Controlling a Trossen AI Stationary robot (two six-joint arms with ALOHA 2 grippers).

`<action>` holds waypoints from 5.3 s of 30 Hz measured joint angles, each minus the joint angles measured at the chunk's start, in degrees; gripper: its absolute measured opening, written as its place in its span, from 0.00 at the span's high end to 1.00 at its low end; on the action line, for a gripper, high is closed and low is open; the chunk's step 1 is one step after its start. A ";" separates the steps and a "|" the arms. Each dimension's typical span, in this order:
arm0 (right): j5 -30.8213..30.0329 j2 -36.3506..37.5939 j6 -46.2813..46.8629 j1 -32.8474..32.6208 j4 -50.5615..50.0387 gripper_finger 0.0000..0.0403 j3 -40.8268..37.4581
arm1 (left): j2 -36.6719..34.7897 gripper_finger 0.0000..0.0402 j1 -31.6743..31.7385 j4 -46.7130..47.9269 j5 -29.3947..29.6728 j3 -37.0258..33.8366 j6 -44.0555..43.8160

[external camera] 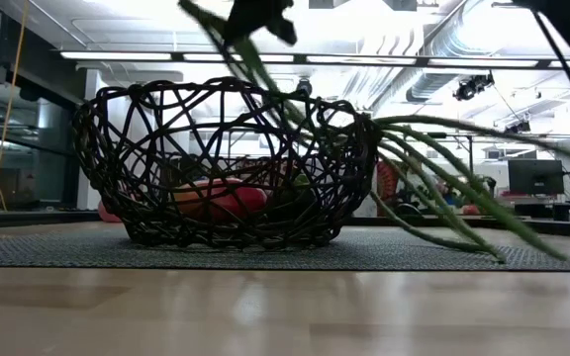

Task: Build produce basket
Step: Put the green beans into the black mesh basket

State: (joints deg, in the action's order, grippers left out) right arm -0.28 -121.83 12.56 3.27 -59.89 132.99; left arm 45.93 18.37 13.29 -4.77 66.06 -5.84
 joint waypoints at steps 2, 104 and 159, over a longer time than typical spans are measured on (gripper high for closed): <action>-0.27 -1.79 -0.18 0.00 0.17 1.00 0.00 | 0.22 0.03 0.00 0.30 -0.10 0.00 0.02; -5.23 46.41 -0.85 -1.22 29.85 0.36 -42.44 | 36.76 0.95 3.05 -33.58 -13.94 14.53 -4.41; -11.45 49.17 4.05 2.17 61.31 0.27 -84.39 | 43.22 0.95 5.20 -16.06 -13.04 40.18 -6.07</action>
State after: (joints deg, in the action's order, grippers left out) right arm -11.73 -72.67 16.61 5.44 1.41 48.60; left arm 89.14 23.57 -2.76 -17.80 106.24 -11.90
